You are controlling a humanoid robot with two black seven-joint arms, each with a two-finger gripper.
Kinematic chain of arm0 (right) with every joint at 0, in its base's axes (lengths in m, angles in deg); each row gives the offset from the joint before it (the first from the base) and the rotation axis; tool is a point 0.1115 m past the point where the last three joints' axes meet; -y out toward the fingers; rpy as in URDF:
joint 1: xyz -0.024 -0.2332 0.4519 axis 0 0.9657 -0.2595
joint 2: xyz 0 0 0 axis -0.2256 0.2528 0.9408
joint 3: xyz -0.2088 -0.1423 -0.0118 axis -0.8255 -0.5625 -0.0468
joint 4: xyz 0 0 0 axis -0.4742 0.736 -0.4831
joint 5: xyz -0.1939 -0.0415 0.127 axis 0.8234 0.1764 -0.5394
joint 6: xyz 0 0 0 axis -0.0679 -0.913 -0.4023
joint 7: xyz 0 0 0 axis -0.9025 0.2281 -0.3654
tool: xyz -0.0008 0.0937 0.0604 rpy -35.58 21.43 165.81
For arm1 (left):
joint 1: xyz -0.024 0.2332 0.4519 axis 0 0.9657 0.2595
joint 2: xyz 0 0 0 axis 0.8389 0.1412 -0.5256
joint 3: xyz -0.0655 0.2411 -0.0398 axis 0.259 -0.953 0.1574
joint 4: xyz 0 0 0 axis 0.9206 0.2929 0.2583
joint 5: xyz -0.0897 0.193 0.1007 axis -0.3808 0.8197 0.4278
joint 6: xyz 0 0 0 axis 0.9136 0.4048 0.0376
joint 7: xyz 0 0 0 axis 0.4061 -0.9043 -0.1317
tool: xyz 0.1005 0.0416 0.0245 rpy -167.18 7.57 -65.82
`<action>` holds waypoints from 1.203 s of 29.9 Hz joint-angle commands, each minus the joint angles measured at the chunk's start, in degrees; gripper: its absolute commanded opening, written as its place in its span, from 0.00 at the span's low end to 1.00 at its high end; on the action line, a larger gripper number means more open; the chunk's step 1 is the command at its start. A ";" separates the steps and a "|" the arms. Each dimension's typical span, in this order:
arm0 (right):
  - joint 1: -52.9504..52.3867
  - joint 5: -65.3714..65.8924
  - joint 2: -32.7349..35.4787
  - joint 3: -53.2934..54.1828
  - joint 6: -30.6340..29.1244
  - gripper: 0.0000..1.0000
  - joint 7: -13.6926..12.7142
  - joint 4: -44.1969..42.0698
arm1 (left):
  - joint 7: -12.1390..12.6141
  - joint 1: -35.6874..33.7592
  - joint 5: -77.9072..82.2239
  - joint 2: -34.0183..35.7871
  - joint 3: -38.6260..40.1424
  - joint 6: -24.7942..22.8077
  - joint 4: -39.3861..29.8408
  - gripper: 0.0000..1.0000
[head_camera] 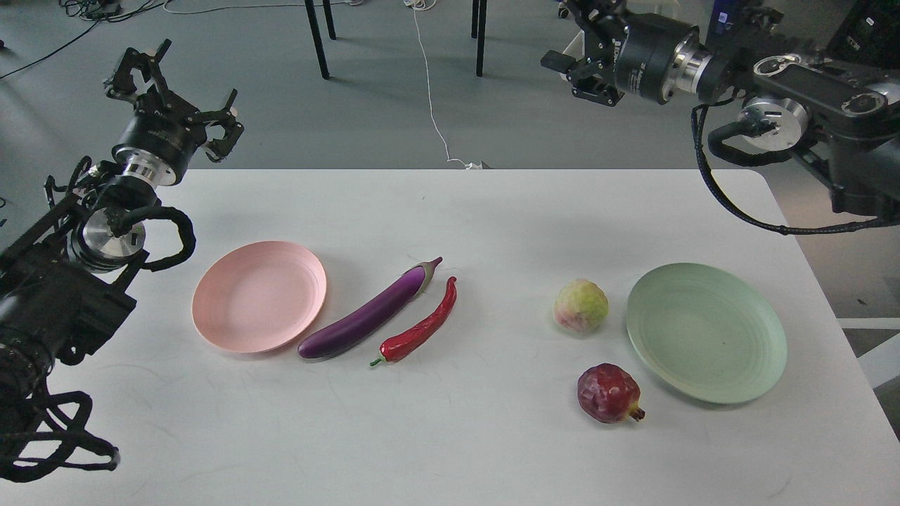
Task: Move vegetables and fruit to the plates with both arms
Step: 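Move the right gripper down toward the pale yellow-green fruit, then grasp the pale fruit with the right gripper and lift it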
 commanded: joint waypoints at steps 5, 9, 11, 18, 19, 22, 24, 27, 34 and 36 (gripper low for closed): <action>-7.70 21.91 0.12 -22.25 4.37 0.98 -0.02 15.70 | 0.09 -0.07 0.00 0.09 -0.27 -0.12 -0.04 0.98; -9.81 34.74 1.62 -27.53 7.36 0.98 0.24 19.58 | 0.09 0.02 0.00 0.09 -0.27 -0.12 -0.04 0.98; -10.25 40.46 1.53 -29.20 8.07 0.98 0.24 19.85 | 0.09 0.20 0.00 0.09 -0.27 -0.12 -0.04 0.98; -9.29 47.96 -1.19 -34.56 11.76 0.93 0.86 18.79 | 0.09 0.29 0.09 0.18 -0.27 -0.03 -0.04 0.98; -8.77 47.87 -1.63 -34.83 12.81 0.92 0.86 18.62 | 0.09 0.29 0.09 0.18 -0.27 -0.03 -0.04 0.98; -7.18 47.78 -3.30 -34.83 14.31 0.91 0.95 17.13 | 0.09 0.29 0.09 0.27 -0.36 0.05 -0.04 0.98; -6.66 47.78 -4.35 -34.83 14.49 0.90 0.95 15.72 | 0.09 0.37 0.09 0.35 -0.36 0.14 0.05 0.98; -6.04 47.69 -6.28 -34.83 14.49 0.90 0.95 14.92 | 0.09 0.37 0.09 0.44 -0.36 0.23 0.05 0.98; -2.44 47.78 -9.10 -35.10 14.40 0.78 0.95 12.73 | 0.09 0.29 0.09 1.23 -0.36 0.14 0.05 0.98; -2.26 47.87 -9.19 -35.18 14.32 0.72 0.95 12.73 | 0.09 0.29 0.09 1.41 -0.36 0.14 0.13 0.98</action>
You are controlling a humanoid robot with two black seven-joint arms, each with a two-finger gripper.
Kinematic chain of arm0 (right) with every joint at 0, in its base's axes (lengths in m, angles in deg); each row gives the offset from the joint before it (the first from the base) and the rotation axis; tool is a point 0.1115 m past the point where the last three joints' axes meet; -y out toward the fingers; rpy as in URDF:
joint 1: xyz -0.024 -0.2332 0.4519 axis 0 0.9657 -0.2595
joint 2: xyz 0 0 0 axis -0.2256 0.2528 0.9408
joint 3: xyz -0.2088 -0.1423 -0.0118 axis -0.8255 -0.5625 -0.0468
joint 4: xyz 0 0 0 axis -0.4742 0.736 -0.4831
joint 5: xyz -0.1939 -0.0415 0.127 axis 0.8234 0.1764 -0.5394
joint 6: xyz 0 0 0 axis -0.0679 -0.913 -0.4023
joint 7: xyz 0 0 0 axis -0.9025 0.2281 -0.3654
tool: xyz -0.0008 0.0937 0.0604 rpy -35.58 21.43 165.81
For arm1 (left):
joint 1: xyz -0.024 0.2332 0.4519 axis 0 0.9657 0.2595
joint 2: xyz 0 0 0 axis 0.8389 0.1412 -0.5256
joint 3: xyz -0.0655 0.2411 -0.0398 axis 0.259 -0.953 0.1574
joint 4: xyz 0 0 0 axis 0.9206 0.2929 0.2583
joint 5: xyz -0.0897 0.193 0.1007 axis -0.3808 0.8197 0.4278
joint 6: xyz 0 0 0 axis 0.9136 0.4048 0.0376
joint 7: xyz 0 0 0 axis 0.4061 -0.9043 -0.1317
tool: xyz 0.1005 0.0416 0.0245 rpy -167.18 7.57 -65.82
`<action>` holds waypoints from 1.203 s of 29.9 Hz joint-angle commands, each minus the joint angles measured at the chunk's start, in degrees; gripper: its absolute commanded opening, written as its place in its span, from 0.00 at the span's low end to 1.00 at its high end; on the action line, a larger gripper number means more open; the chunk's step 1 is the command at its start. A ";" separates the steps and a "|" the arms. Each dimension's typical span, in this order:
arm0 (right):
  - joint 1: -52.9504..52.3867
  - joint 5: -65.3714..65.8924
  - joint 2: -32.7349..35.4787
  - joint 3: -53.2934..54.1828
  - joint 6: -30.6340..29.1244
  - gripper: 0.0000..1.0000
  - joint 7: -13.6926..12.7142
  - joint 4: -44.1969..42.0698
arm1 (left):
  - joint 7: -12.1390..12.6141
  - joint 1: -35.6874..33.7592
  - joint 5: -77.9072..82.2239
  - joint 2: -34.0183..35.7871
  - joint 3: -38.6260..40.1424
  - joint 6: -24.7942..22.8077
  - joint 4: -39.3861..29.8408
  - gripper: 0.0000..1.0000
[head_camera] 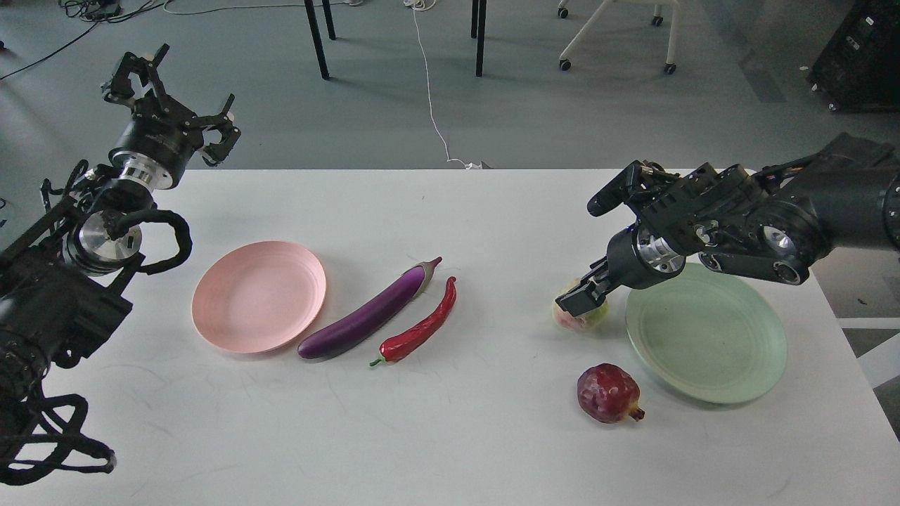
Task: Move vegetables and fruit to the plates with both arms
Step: 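Grasp the pale fruit with the right gripper and lift it, then carry the fruit onto the green plate and release it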
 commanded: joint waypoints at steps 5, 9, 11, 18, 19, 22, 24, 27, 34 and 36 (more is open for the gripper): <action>-0.14 -0.18 0.20 0.15 -0.42 0.43 0.00 -0.24 | -0.09 0.01 -0.01 0.79 0.00 -0.16 0.09 0.98; -3.03 -1.06 3.18 0.94 -0.42 0.39 0.00 -0.24 | -0.09 0.10 -0.09 1.58 0.00 -0.16 0.09 0.98; -4.36 -1.50 5.90 1.12 -0.51 0.39 0.00 0.46 | -0.09 0.01 -0.09 1.93 0.00 -0.16 0.09 0.98; -2.96 4.37 16.36 -1.60 -0.25 0.42 -0.36 2.93 | 0.00 0.01 -0.01 2.28 0.00 -0.08 0.00 0.98; -1.56 5.35 17.85 -1.43 -0.07 0.44 -0.36 2.75 | 0.00 0.01 -0.01 2.20 0.00 -0.08 0.00 0.98; 1.17 6.23 20.85 -1.08 0.11 0.47 -0.36 2.49 | 0.00 0.01 -0.01 2.20 0.00 -0.08 0.00 0.98; 1.87 6.32 22.08 -1.16 0.81 0.54 -0.36 2.40 | 0.00 0.01 -0.01 2.20 0.00 -0.08 0.00 0.98; 3.72 6.76 22.62 -1.16 2.12 0.74 -0.36 1.96 | 0.00 -0.07 -0.01 2.11 0.00 0.01 0.00 0.98; 4.34 6.67 21.21 -0.99 3.36 0.98 -0.53 -1.29 | 0.00 -0.07 0.08 2.11 -0.08 0.01 0.00 0.98; 2.94 6.15 20.77 -0.12 3.10 0.98 -0.44 -0.51 | 0.00 -0.07 0.08 2.20 0.00 0.01 0.00 0.98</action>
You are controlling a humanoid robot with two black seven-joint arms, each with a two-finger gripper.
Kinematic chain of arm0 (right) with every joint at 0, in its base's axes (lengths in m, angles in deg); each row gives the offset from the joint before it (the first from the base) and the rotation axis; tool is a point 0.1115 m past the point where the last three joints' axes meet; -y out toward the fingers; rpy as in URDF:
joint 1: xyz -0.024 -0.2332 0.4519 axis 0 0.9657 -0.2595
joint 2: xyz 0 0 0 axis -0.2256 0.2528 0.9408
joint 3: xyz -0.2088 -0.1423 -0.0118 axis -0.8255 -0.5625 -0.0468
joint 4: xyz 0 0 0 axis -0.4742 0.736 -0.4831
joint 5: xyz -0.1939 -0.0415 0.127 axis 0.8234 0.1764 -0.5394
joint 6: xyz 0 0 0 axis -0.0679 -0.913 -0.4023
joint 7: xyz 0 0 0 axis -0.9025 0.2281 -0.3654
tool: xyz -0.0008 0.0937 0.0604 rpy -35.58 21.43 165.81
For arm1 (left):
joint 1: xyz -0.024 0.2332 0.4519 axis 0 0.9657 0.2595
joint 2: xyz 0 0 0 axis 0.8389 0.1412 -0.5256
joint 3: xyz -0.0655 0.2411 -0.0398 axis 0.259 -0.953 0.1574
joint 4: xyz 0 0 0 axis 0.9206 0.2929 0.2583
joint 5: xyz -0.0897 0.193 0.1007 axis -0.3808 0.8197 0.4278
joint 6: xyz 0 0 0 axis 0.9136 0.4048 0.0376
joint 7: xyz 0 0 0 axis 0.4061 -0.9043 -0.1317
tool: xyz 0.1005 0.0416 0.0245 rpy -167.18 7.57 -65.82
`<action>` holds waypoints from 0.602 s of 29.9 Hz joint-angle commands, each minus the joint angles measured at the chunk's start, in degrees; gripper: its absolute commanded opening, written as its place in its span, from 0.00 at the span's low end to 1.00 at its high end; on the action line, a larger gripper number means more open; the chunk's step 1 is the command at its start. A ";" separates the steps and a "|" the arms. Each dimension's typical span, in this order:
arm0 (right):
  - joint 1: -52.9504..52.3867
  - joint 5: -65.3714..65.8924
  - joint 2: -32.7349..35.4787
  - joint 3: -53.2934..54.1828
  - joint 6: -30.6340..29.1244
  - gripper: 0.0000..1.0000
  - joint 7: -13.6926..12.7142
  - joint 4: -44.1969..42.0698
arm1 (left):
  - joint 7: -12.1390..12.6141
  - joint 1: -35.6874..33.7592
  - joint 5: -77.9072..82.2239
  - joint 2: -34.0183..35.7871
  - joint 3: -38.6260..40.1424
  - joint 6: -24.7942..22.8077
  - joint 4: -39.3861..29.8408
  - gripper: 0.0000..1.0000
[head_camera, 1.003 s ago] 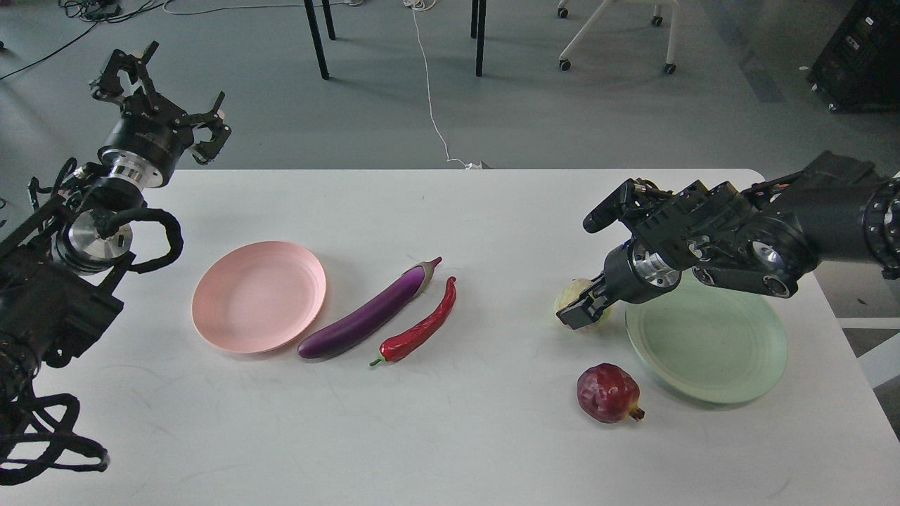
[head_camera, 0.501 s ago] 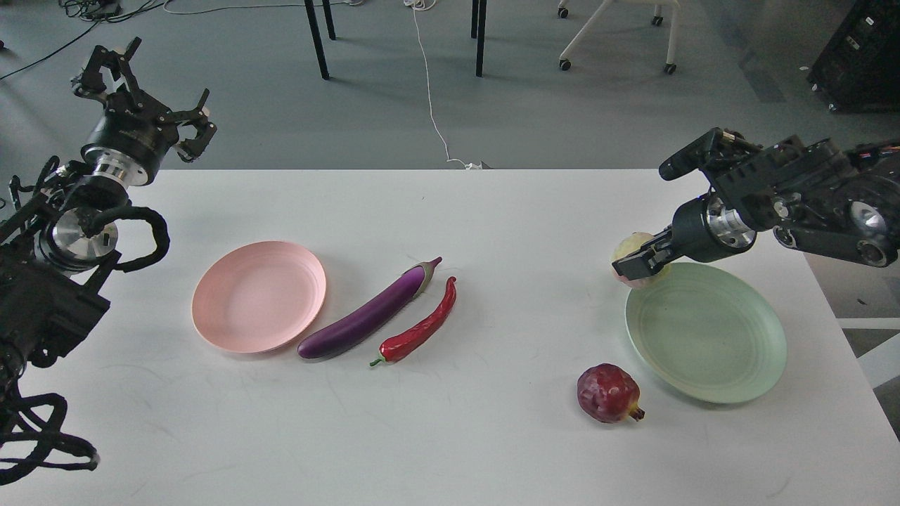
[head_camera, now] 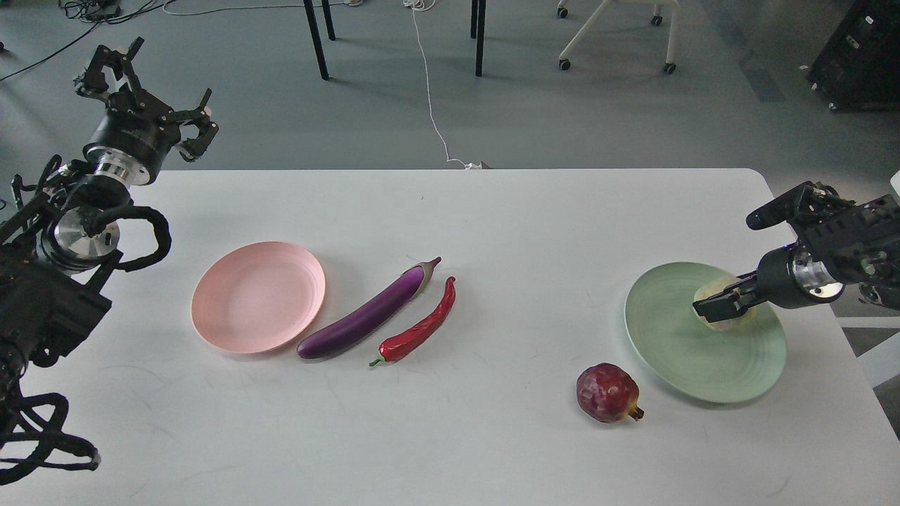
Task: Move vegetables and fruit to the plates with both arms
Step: 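Carry the fruit onto the green plate and release it, then grasp the red pomegranate with the right gripper and lift it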
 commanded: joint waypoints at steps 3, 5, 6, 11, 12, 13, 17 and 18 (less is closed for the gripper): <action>-5.71 -0.83 -0.54 6.14 -0.93 0.98 0.00 5.28 | 0.00 -0.09 0.04 0.19 0.00 0.00 0.00 0.98; -8.43 -1.27 -0.80 8.00 -2.24 0.99 -0.09 10.28 | 0.00 -0.09 0.04 0.11 -0.08 0.00 0.00 0.98; -9.84 -2.06 -1.33 8.09 -3.03 0.99 -0.09 12.57 | 0.00 -0.09 0.04 0.11 -0.08 0.00 0.00 0.98; -13.10 -6.19 -4.76 4.85 -4.53 0.97 0.00 22.69 | 0.00 -0.09 0.04 0.37 0.00 0.09 0.00 0.98; -13.10 -6.19 -5.28 3.88 -4.53 0.96 0.26 23.40 | 0.00 -0.09 0.04 0.72 0.00 0.00 0.00 0.98; -12.84 -6.19 -5.81 3.09 -4.53 0.95 0.35 23.67 | 0.00 -0.09 0.04 1.07 0.00 0.00 0.00 0.98; -11.52 -5.93 -6.43 0.80 -4.53 0.92 0.52 24.20 | 0.00 0.00 0.04 1.86 -0.08 -0.09 0.00 0.98; -11.17 -5.67 -6.43 0.62 -4.53 0.92 0.52 24.54 | 0.00 0.09 -0.05 1.95 -0.08 -0.09 0.00 0.98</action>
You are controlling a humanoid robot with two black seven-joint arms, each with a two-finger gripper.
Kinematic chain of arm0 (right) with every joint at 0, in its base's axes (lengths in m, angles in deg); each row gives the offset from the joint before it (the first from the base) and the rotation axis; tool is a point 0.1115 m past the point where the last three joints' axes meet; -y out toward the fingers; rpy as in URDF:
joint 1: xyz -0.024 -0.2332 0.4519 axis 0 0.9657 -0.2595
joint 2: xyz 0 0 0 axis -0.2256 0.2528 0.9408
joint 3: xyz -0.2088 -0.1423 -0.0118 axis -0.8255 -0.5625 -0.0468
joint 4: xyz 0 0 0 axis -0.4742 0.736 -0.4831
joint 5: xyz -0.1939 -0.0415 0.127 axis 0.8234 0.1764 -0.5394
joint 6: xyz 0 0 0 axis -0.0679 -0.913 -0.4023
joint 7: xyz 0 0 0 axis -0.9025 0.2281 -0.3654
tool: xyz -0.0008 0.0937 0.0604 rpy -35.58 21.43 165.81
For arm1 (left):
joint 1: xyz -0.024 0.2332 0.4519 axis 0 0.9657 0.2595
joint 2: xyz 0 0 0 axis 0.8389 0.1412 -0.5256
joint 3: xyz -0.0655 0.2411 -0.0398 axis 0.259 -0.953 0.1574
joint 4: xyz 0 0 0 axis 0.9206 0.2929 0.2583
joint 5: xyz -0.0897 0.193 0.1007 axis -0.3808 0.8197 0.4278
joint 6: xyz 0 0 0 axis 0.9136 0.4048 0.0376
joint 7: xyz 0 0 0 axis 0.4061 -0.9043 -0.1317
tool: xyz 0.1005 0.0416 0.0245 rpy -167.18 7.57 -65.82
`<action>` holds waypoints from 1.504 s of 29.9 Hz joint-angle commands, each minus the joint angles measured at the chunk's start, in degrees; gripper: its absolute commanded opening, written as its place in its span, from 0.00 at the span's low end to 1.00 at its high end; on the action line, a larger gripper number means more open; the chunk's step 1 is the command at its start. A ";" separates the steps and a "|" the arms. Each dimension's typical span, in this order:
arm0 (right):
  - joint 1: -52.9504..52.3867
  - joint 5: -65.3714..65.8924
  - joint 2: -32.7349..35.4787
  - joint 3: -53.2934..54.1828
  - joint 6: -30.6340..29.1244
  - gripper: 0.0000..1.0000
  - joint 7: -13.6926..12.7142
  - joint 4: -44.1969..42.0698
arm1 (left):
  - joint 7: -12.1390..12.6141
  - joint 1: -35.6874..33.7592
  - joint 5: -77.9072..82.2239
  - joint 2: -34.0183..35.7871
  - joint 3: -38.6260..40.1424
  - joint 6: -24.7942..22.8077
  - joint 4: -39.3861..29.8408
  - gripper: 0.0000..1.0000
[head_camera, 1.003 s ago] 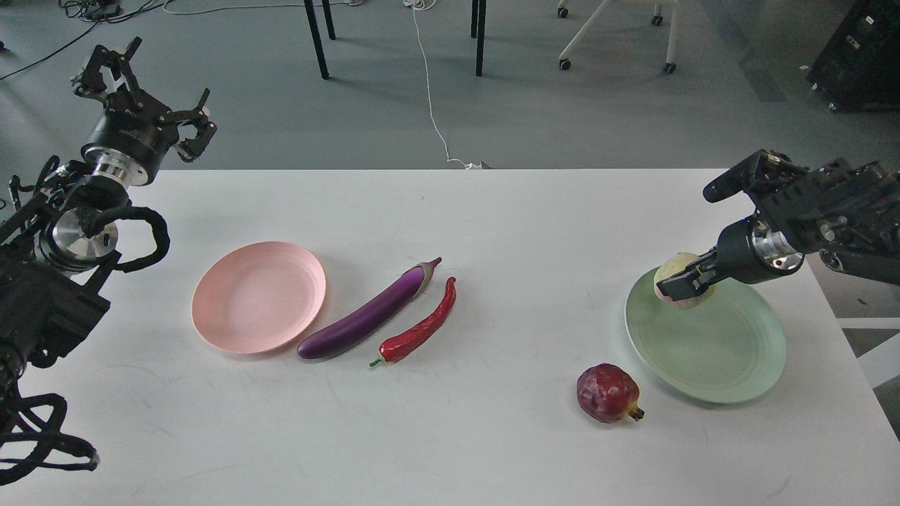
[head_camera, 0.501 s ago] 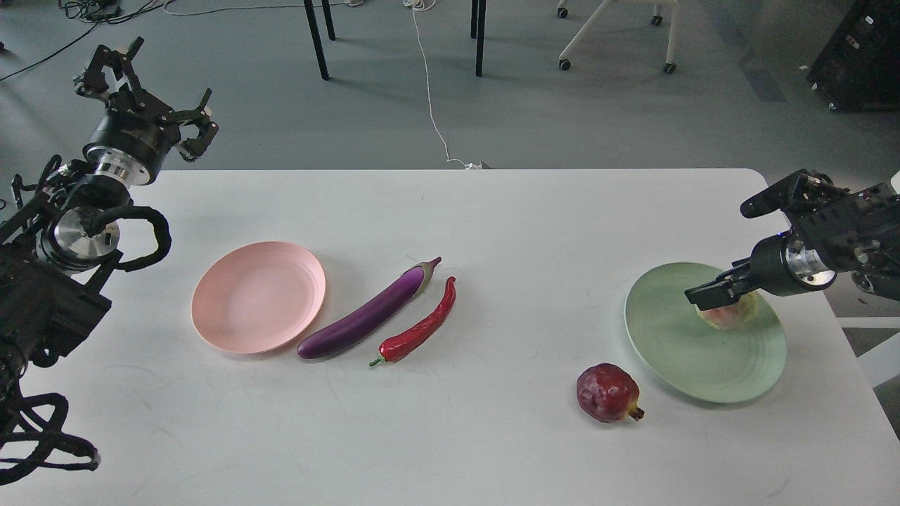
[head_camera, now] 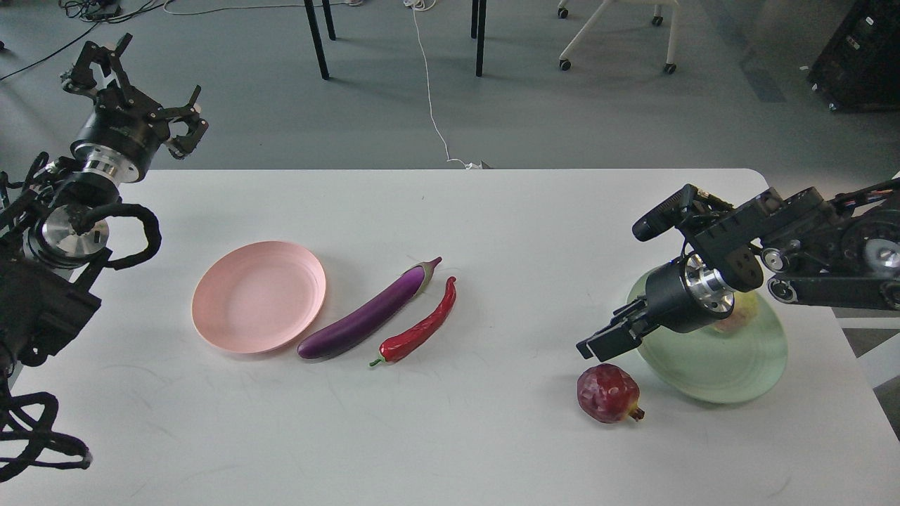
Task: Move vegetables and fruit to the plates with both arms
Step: 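Grasp the red pomegranate with the right gripper and lift it, then place the pomegranate on the green plate and withdraw the right gripper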
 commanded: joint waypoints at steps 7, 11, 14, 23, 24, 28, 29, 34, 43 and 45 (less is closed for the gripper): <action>4.00 2.02 -0.69 -2.13 0.00 0.84 0.40 1.73 | 0.00 0.27 0.00 0.41 -0.04 -0.20 0.00 0.98; 4.80 2.11 -1.40 -2.14 0.09 0.68 0.66 1.38 | 0.00 0.27 0.00 0.85 -0.04 -0.20 0.00 0.98; 4.28 2.02 -1.31 -1.43 0.44 0.44 1.63 0.68 | -0.09 0.27 0.00 0.85 -0.04 -0.20 0.00 0.98; -2.41 3.68 6.24 1.12 0.00 0.39 1.28 0.41 | 0.00 0.27 0.00 1.37 -0.13 -0.20 0.00 0.98; -2.41 5.69 7.46 0.42 0.00 0.39 1.19 0.41 | 0.08 0.27 0.00 1.46 -0.04 -0.12 0.00 0.98; -1.62 13.26 11.16 -1.95 0.00 0.40 1.02 -0.03 | 0.35 0.18 0.00 1.46 -0.13 -0.12 0.00 0.98; -1.18 13.79 12.39 -2.13 0.00 0.40 1.02 -0.20 | 0.35 0.18 0.00 1.46 -0.13 -0.12 0.00 0.98; 2.42 14.24 15.03 -2.22 0.09 0.49 1.02 -1.60 | 0.52 0.10 0.00 1.46 -0.04 -0.03 0.00 0.98; 5.06 13.71 18.11 0.59 0.62 0.97 -1.44 -1.96 | 0.88 -1.04 0.61 1.64 -0.13 1.38 0.18 0.98; 5.06 13.71 18.81 1.29 0.62 0.98 -1.36 -1.96 | 0.88 -1.13 0.61 1.64 -0.13 1.38 0.18 0.98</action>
